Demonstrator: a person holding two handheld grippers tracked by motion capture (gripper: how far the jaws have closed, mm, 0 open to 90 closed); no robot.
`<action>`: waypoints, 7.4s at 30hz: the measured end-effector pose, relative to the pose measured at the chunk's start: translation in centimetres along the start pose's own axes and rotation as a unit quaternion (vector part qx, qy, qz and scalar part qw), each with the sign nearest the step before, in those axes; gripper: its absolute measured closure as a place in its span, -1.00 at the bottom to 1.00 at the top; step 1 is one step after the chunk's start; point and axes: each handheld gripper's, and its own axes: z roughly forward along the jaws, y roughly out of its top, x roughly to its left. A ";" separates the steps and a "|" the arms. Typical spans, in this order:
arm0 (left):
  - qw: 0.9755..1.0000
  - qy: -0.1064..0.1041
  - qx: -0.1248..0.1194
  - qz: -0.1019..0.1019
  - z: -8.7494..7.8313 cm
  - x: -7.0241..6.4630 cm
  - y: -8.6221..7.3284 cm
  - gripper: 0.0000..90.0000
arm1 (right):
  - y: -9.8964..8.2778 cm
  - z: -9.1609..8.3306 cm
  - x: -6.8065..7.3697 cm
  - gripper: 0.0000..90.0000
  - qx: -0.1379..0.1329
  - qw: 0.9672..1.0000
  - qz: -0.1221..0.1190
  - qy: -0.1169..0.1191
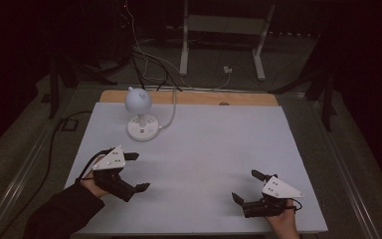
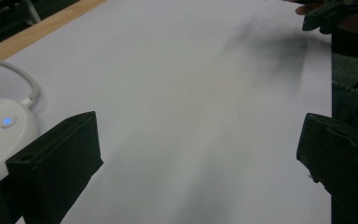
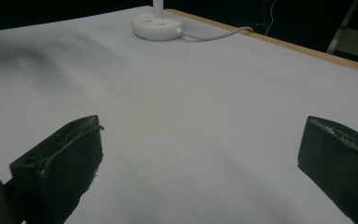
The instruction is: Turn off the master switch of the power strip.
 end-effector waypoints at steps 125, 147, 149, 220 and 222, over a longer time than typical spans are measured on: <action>0.944 0.306 0.080 -0.093 13.0 11.9 -0.4 1.00 | -0.1 0.0 -0.4 -1.00 -0.003 1.000 0.014 0.013; 0.934 0.333 0.126 -0.041 14.4 11.6 0.3 1.00 | -0.1 0.0 -0.3 -1.00 -0.001 1.000 0.012 0.016; 0.932 0.335 0.132 -0.035 14.5 11.6 0.3 1.00 | -0.1 0.0 -0.3 -1.00 -0.002 1.000 0.012 0.016; 0.983 0.117 0.070 -0.127 3.5 8.4 3.5 -1.00 | -0.1 0.3 -0.2 -1.00 0.005 1.000 0.015 0.018; 0.983 0.118 0.067 -0.126 2.9 8.1 3.4 -1.00 | -0.1 0.3 -0.2 -1.00 0.005 1.000 0.015 0.018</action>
